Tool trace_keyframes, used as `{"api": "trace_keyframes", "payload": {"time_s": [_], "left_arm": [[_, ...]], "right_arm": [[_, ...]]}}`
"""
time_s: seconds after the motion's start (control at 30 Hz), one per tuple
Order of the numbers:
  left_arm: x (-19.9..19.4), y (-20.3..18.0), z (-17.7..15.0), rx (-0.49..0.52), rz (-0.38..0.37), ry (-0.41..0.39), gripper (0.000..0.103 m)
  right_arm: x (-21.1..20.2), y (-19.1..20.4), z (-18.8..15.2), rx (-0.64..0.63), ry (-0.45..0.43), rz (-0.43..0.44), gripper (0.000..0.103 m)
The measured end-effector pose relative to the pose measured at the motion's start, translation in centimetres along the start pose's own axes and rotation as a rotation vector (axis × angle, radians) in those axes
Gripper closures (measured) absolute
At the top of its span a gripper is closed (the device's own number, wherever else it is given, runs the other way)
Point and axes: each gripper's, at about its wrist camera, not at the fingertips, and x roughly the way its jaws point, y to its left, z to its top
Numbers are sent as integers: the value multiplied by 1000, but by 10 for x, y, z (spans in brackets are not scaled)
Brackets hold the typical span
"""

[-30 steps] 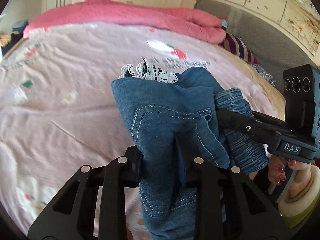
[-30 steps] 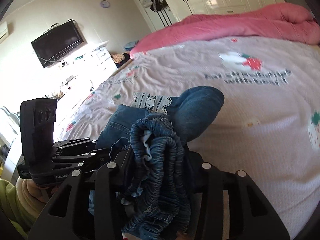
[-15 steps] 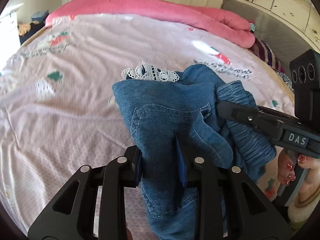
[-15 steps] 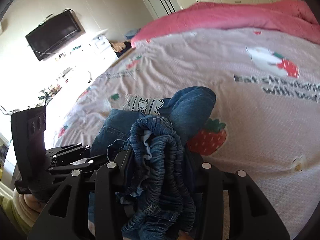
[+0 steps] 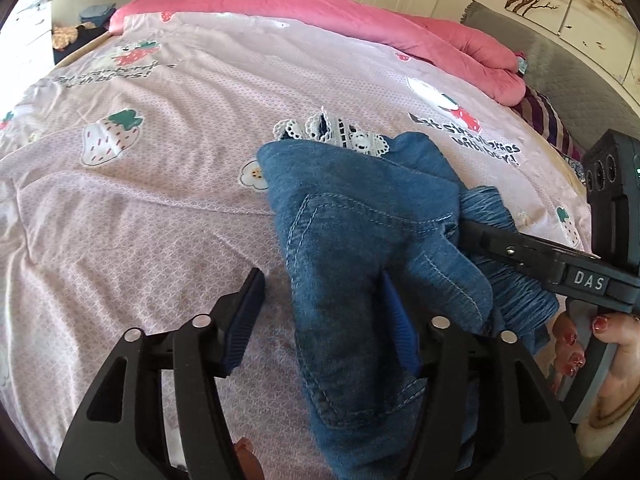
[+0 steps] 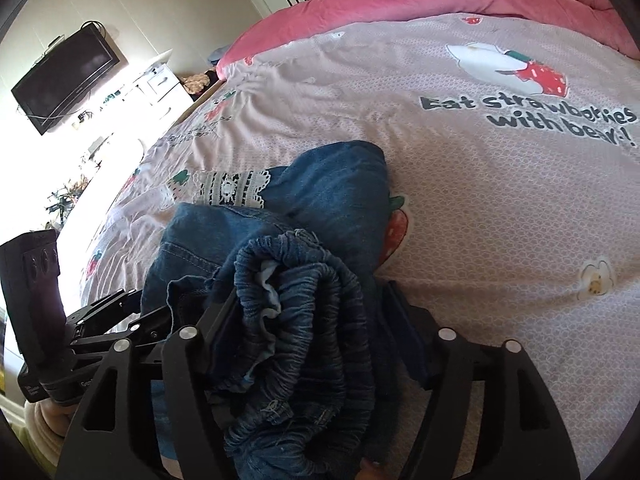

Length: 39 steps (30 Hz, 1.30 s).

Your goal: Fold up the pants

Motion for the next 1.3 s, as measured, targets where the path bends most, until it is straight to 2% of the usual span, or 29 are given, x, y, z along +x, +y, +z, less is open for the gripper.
{"api": "trace_keyframes", "payload": {"time_s": [0.3,0.43,0.8,1.13,1.3], "left_arm": [[-20,-1,-9,-4,39,-23,43],[-35,0,-14,-20,48,-49,40],[-79,-9,-22,-5,64,-121,27],[-111,-21,-33,24,76,-167,11],[-123,-28,-45,35,80,-177,10]], "right_arm": [[-27,12,-11,-79,-76,-66,29],[-39,19,-15,-119,-115,-93,23],[-83,32,-29,-136,-193,-72,12],[-120,54,-50,-203,-264,-131,5],[-135,64,-59,-228,-283,-143,5]]}}
